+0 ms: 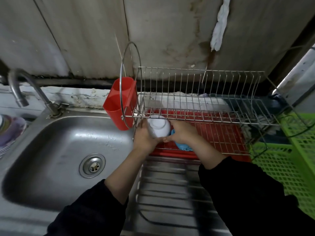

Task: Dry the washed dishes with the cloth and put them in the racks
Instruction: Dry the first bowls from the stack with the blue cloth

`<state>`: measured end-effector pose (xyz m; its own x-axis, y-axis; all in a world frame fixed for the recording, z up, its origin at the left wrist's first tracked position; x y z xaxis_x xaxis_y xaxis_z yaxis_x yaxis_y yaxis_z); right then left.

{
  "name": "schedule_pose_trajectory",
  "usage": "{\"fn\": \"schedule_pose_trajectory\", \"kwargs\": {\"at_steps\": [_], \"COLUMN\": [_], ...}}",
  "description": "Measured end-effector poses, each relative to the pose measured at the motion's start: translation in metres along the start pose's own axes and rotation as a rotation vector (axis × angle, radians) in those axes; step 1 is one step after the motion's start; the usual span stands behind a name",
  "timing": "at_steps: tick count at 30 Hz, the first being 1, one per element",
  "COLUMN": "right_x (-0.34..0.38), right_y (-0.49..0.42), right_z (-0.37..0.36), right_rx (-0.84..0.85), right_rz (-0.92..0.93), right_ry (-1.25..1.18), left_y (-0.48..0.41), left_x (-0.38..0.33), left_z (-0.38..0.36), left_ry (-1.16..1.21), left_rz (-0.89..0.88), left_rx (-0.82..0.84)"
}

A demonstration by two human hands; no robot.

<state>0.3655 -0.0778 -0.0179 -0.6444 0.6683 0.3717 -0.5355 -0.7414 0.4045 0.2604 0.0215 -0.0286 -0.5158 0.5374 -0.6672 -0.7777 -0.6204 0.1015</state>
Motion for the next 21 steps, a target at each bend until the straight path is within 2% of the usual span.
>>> {"fn": "schedule_pose_trajectory", "kwargs": {"at_steps": [7,12,16,21], "right_x": [0.003,0.002,-0.006,-0.006], "right_y": [0.002,0.006,0.013,0.042], "right_z": [-0.002,0.000,0.005,0.013], "right_rx": [-0.027,-0.033,-0.117,-0.262], "right_rz": [-0.041,-0.042,-0.058,-0.001], "right_ry": [0.125,0.082,-0.019,-0.096], "left_y": [0.005,0.002,0.005,0.030], "left_x": [0.003,0.004,0.003,-0.008], "left_z": [-0.006,-0.005,-0.004,0.008], "left_ry": [0.001,0.022,0.040,0.049], "left_rz": [-0.010,0.007,0.033,-0.045], "left_rx": [-0.045,-0.044,-0.036,-0.048]}}
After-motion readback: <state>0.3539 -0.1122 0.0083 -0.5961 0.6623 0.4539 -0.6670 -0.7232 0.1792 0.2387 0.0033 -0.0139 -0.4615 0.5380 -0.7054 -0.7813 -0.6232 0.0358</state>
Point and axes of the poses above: each hand's wrist, its own y-axis away from the middle knuckle, its own z-axis out of the back of the hand, x = y × z, the point moved 8 cm from there along -y, towards the middle knuckle, and after that the axes turned 10 degrees about x, right-handed, at the moved point
